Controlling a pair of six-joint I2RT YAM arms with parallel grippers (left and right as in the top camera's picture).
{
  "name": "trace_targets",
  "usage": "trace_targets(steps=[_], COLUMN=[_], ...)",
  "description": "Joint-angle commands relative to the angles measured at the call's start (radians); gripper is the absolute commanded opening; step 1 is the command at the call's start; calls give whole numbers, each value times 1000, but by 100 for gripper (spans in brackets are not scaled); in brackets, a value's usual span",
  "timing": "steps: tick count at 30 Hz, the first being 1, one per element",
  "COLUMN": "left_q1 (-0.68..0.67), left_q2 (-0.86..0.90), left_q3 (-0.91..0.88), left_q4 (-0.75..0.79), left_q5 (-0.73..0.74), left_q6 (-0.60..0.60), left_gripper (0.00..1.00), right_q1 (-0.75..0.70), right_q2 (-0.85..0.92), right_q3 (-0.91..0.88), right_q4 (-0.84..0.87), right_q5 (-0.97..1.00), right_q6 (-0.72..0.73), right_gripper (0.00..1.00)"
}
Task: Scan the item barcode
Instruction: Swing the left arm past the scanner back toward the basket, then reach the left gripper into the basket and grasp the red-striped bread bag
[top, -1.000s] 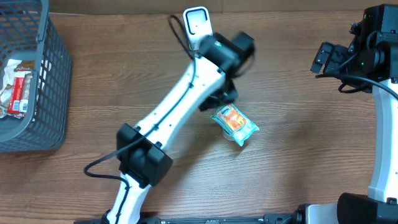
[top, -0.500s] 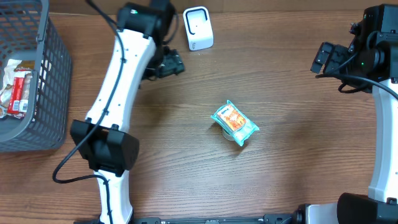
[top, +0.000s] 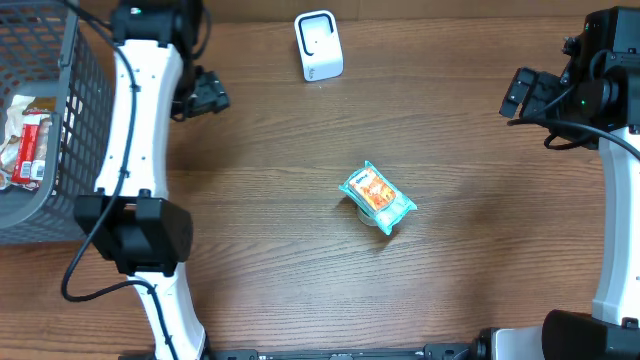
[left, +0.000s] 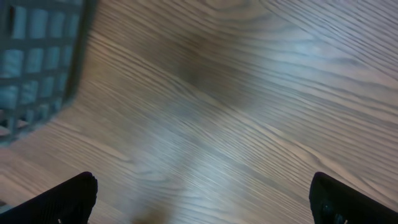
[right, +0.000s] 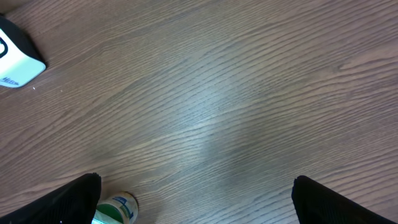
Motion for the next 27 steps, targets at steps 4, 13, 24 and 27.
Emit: trace_targets(steps=[4,13,24,27], left_q1=[36,37,286,388], left_q2=[-32,-32,-32,-32], left_q3=[3,50,664,667], left_q4=[2,157,178,135], left_q5=[-20,13,6,7], left_q6=[51,341,472,471], left_gripper=[100,100,100,100], right_q1=[-1,-1,-1,-1], right_q2=[-2,-2,-2,-2], right_q3=[18,18,18,18], right_q4=[5,5,5,5], right_q5=[10,10,10,10], right_q6=[3,3,3,3], right_gripper=[100,100,100,100])
